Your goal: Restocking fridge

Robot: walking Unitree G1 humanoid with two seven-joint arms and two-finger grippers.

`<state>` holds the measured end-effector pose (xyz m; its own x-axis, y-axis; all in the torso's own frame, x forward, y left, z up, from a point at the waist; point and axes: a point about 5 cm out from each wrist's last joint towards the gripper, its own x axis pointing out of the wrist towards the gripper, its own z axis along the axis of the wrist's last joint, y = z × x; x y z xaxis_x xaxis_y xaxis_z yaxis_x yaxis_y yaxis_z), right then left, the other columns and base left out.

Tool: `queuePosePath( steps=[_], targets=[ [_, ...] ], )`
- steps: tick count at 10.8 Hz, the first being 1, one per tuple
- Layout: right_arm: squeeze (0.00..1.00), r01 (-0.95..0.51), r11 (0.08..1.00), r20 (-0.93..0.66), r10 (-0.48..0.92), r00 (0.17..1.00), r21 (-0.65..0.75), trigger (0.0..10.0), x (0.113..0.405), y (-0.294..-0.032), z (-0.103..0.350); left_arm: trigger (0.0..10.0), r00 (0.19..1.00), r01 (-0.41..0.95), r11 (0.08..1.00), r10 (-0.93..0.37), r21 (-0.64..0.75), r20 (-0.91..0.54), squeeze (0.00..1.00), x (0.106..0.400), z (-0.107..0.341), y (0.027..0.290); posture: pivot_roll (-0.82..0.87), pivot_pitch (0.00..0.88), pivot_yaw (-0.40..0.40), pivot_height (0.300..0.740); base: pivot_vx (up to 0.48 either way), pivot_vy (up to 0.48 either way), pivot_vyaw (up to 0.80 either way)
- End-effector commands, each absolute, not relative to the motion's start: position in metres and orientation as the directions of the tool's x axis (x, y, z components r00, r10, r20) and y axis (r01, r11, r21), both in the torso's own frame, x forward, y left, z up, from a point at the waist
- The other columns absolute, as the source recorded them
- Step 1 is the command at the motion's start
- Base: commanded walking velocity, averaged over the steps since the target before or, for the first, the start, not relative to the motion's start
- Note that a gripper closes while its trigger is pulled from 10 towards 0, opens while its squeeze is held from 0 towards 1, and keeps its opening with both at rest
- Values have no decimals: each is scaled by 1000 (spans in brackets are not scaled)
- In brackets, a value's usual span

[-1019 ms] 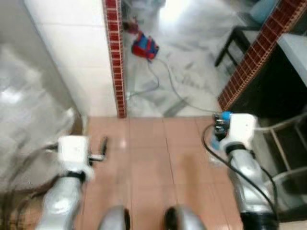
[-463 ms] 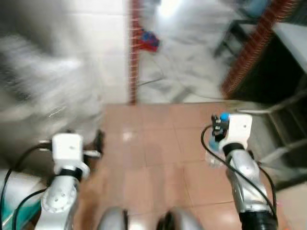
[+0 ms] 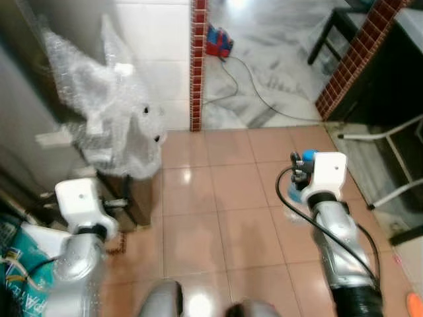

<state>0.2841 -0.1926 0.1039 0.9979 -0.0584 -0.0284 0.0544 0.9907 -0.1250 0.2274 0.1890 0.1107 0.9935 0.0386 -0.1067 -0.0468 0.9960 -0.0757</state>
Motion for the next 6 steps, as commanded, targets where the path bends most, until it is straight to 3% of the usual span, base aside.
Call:
queuePosePath(
  steps=[1, 4, 6],
  targets=[
    [0, 57, 991, 3, -57, 998, -122, 10000, 287, -191, 110, 10000, 992, -47, 998, 42, -37, -121, 0, 227, 106, 194, 114, 110, -53, 740, 0, 0, 800],
    [0, 55, 990, 0, -56, 998, -128, 10000, 286, -189, 109, 10000, 992, -37, 998, 29, -60, -120, 0, 230, 104, 193, 101, 109, -54, 740, 0, 0, 640],
    [0, 52, 991, -3, -52, 999, -120, 10000, 287, -190, 109, 10000, 992, -42, 997, 33, -72, -125, 0, 227, 100, 189, 101, 109, -56, 740, 0, -133, 0]
  ],
)
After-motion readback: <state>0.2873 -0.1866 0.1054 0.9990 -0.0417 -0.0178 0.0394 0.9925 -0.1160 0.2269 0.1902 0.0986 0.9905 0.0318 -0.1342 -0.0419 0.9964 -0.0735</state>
